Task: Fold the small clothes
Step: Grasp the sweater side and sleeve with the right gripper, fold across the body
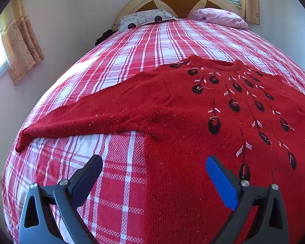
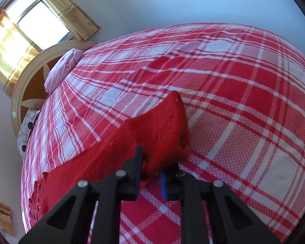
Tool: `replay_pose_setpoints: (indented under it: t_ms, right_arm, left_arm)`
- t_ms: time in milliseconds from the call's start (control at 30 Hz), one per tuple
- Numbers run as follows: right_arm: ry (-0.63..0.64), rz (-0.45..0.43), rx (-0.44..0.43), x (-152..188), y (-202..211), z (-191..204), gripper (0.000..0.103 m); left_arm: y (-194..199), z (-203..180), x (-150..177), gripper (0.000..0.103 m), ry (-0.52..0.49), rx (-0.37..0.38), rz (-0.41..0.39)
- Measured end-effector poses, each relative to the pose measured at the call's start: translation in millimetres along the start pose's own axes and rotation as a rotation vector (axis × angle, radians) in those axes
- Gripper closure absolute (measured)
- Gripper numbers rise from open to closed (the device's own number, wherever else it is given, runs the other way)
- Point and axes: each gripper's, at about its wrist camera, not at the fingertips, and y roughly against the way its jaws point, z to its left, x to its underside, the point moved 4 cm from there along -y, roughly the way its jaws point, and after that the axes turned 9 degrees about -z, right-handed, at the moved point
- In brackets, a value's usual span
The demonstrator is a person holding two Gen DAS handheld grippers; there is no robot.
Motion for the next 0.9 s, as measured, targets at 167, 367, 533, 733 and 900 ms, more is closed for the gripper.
replay_pose_setpoints:
  t_ms: [167, 367, 533, 733, 900]
  right_arm:
    - [0.094, -0.023, -0.036, -4.8, 7.8, 33.8, 0.092]
    - [0.223, -0.034, -0.112, -5.8, 16.1, 98.5, 0.093]
    - [0.341, -0.046, -0.197, 0.7, 28.9, 167.5, 0.093]
    - [0.489, -0.035, -0.304, 25.0, 44.1, 250.7, 0.094]
    - [0.575, -0.011, -0.381, 50.7, 52.5, 300.2, 0.094]
  left_arm:
    - [-0.9, 6.9, 1.3, 0.001, 0.040, 0.034, 0.013]
    - [2.1, 10.3, 1.4, 0.001, 0.065, 0.075, 0.009]
    - [5.2, 15.9, 2.1, 0.001, 0.091, 0.091, 0.005]
    - [5.7, 24.1, 5.1, 0.001, 0.116, 0.114, 0.006]
    - [6.6, 32.3, 9.2, 0.001, 0.135, 0.121, 0.005]
